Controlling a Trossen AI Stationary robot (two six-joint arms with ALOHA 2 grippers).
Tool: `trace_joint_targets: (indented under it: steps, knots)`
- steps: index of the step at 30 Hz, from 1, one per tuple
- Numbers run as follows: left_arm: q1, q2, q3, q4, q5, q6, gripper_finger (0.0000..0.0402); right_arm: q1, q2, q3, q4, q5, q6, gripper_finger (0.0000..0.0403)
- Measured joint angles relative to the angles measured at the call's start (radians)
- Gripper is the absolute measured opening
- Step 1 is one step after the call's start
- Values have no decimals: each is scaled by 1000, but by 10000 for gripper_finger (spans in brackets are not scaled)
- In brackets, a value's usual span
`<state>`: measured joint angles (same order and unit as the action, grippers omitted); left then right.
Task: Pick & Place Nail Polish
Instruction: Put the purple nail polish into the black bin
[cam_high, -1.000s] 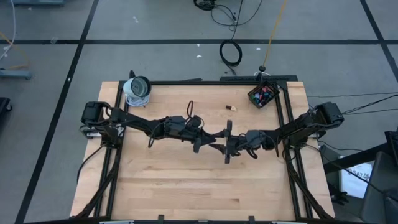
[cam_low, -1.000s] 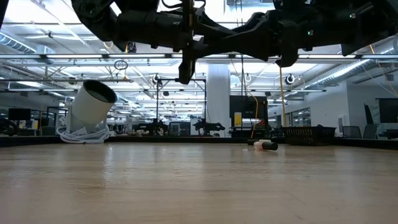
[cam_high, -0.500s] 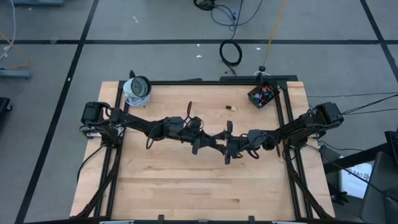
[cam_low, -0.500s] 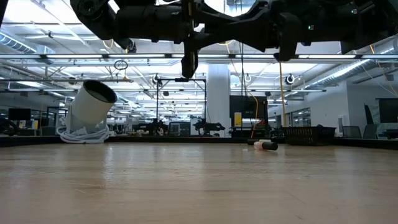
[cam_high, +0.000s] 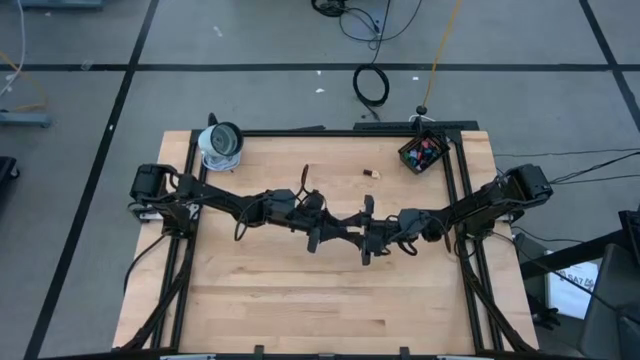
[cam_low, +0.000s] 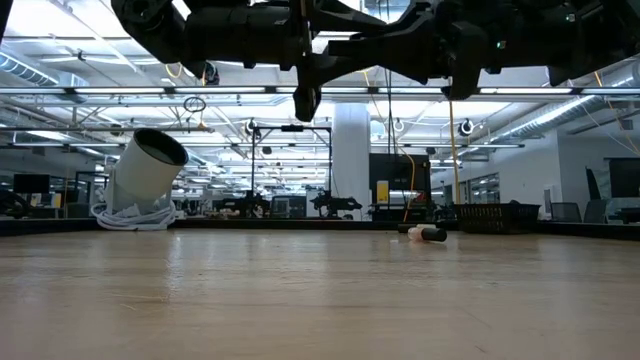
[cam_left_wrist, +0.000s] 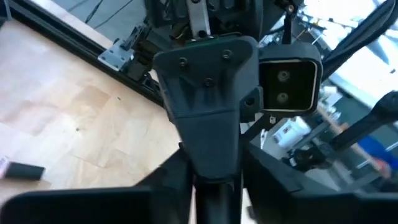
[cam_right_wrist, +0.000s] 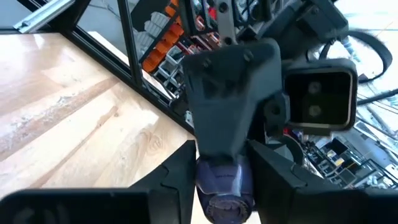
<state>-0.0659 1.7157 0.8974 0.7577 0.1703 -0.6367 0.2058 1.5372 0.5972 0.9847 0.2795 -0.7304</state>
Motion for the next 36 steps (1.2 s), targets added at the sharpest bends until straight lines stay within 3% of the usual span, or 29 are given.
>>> trace_joint_targets:
  steps: [10,14,17,26,36]
  knots:
    - [28,0,0,-2,-47,101,259,-3,0,-1,-28,46,9,110]
    - [74,0,0,-7,-39,104,296,-2,0,0,-35,83,21,110]
    - [117,-9,8,21,-67,116,315,9,8,-7,-89,50,51,110]
    - [221,-5,4,20,-68,177,336,18,-3,-4,-184,118,117,110]
    - [266,-4,3,13,-69,194,322,-79,-126,-2,-644,353,369,110]
